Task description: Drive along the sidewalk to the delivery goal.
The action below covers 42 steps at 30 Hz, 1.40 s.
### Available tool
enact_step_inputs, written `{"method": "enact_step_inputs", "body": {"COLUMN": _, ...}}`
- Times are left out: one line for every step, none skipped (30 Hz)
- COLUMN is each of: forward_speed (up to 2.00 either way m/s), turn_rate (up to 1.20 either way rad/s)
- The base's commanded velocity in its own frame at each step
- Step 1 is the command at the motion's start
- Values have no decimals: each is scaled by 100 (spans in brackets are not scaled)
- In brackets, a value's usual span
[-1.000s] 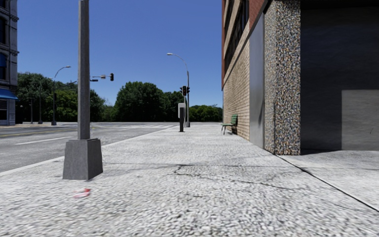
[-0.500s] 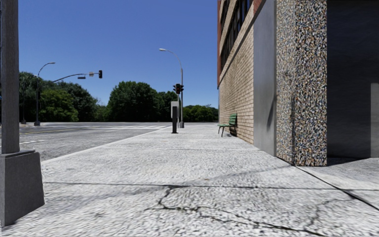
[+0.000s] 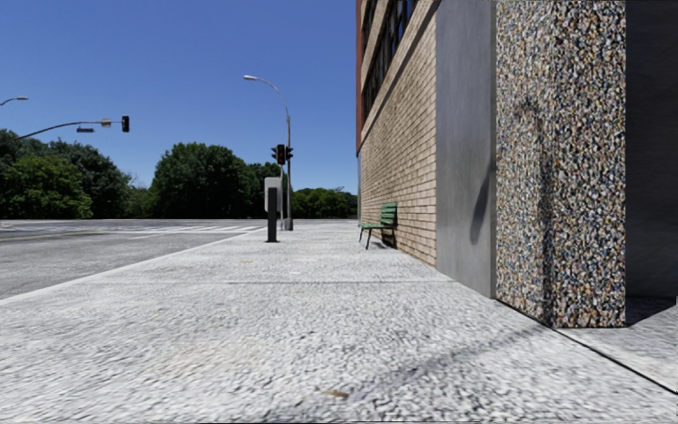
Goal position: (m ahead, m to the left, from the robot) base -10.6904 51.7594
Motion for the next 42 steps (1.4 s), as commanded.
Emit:
{"method": "enact_step_inputs", "body": {"forward_speed": 200, "turn_rate": 0}}
{"method": "enact_step_inputs", "body": {"forward_speed": 200, "turn_rate": 0}}
{"method": "enact_step_inputs", "body": {"forward_speed": 200, "turn_rate": 0}}
{"method": "enact_step_inputs", "body": {"forward_speed": 200, "turn_rate": 0}}
{"method": "enact_step_inputs", "body": {"forward_speed": 200, "turn_rate": 0}}
{"method": "enact_step_inputs", "body": {"forward_speed": 200, "turn_rate": 7}}
{"method": "enact_step_inputs", "body": {"forward_speed": 200, "turn_rate": 54}}
{"method": "enact_step_inputs", "body": {"forward_speed": 200, "turn_rate": 54}}
{"method": "enact_step_inputs", "body": {"forward_speed": 200, "turn_rate": 69}}
{"method": "enact_step_inputs", "body": {"forward_speed": 200, "turn_rate": 76}}
{"method": "enact_step_inputs", "body": {"forward_speed": 200, "turn_rate": 78}}
{"method": "enact_step_inputs", "body": {"forward_speed": 200, "turn_rate": 78}}
{"method": "enact_step_inputs", "body": {"forward_speed": 200, "turn_rate": 78}}
{"method": "enact_step_inputs", "body": {"forward_speed": 200, "turn_rate": 78}}
{"method": "enact_step_inputs", "body": {"forward_speed": 200, "turn_rate": 78}}
{"method": "enact_step_inputs", "body": {"forward_speed": 200, "turn_rate": 78}}
{"method": "enact_step_inputs", "body": {"forward_speed": 200, "turn_rate": 61}}
{"method": "enact_step_inputs", "body": {"forward_speed": 200, "turn_rate": 0}}
{"method": "enact_step_inputs", "body": {"forward_speed": 200, "turn_rate": 0}}
{"method": "enact_step_inputs", "body": {"forward_speed": 200, "turn_rate": 0}}
{"method": "enact_step_inputs", "body": {"forward_speed": 200, "turn_rate": 0}}
{"method": "enact_step_inputs", "body": {"forward_speed": 200, "turn_rate": 0}}
{"method": "enact_step_inputs", "body": {"forward_speed": 200, "turn_rate": 0}}
{"method": "enact_step_inputs", "body": {"forward_speed": 200, "turn_rate": 0}}
{"method": "enact_step_inputs", "body": {"forward_speed": 200, "turn_rate": 0}}
{"method": "enact_step_inputs", "body": {"forward_speed": 200, "turn_rate": 0}}
{"method": "enact_step_inputs", "body": {"forward_speed": 200, "turn_rate": 0}}
{"method": "enact_step_inputs", "body": {"forward_speed": 200, "turn_rate": 0}}
{"method": "enact_step_inputs", "body": {"forward_speed": 200, "turn_rate": 0}}
{"method": "enact_step_inputs", "body": {"forward_speed": 200, "turn_rate": 0}}
{"method": "enact_step_inputs", "body": {"forward_speed": 200, "turn_rate": -2}}
{"method": "enact_step_inputs", "body": {"forward_speed": 200, "turn_rate": -22}}
{"method": "enact_step_inputs", "body": {"forward_speed": 200, "turn_rate": -28}}
{"method": "enact_step_inputs", "body": {"forward_speed": 200, "turn_rate": -28}}
{"method": "enact_step_inputs", "body": {"forward_speed": 200, "turn_rate": -30}}
{"method": "enact_step_inputs", "body": {"forward_speed": 200, "turn_rate": -30}}
{"method": "enact_step_inputs", "body": {"forward_speed": 200, "turn_rate": -30}}
{"method": "enact_step_inputs", "body": {"forward_speed": 200, "turn_rate": -30}}
{"method": "enact_step_inputs", "body": {"forward_speed": 200, "turn_rate": -30}}
{"method": "enact_step_inputs", "body": {"forward_speed": 200, "turn_rate": -30}}
{"method": "enact_step_inputs", "body": {"forward_speed": 200, "turn_rate": -30}}
{"method": "enact_step_inputs", "body": {"forward_speed": 200, "turn_rate": -30}}
